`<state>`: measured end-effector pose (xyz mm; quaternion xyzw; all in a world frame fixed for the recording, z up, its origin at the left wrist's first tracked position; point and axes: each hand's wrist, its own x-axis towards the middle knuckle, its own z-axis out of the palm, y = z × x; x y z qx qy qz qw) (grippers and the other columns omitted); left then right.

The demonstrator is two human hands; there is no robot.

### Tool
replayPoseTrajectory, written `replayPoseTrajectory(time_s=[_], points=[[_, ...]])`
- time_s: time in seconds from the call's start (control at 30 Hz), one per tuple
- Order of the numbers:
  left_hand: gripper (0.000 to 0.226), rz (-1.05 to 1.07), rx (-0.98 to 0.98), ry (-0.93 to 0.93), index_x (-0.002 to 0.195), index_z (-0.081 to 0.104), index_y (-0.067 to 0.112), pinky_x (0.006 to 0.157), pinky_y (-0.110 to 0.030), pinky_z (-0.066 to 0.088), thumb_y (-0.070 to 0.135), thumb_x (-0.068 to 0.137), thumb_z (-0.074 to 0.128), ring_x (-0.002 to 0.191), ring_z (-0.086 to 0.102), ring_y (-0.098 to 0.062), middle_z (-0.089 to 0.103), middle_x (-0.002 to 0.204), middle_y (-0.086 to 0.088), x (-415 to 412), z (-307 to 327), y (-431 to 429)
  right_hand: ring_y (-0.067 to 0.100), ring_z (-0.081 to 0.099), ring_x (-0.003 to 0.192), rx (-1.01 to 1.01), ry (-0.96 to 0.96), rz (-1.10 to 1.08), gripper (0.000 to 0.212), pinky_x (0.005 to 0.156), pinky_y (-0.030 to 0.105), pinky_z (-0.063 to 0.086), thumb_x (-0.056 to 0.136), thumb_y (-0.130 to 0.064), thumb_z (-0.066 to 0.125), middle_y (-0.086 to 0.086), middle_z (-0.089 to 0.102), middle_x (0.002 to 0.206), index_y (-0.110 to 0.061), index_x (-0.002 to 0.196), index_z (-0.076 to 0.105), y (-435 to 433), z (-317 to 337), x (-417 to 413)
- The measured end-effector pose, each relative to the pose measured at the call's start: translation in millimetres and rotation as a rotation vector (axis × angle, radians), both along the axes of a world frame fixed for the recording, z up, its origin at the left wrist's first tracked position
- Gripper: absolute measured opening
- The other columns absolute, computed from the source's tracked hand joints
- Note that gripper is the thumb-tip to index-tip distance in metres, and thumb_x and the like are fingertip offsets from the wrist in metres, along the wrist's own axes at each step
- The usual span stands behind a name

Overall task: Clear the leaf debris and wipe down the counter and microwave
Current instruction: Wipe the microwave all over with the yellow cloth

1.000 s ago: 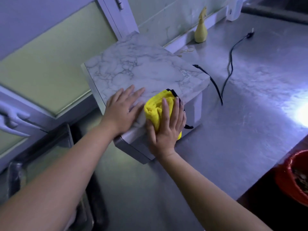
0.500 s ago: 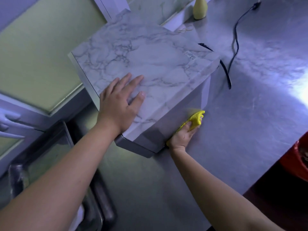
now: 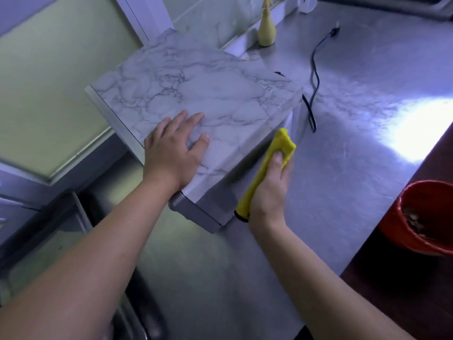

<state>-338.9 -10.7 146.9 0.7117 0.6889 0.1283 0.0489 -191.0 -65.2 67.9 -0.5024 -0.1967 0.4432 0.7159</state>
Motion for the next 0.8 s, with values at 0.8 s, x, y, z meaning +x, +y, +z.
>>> replayPoseTrajectory(time_s=[0.8], points=[[0.054, -0.030, 0.029, 0.012, 0.143, 0.037, 0.050, 0.117, -0.044, 0.010, 0.063, 0.092, 0.030, 0.147, 0.018, -0.020, 0.028, 0.160, 0.013, -3.7, -5.6, 7.4, 0.015, 0.028, 0.147, -0.432, -0.049, -0.040, 0.059, 0.120, 0.027, 0.018, 0.104, -0.049, 0.029, -0.002, 0.030, 0.160, -0.024, 0.157, 0.022, 1.5, -147.1, -75.9]])
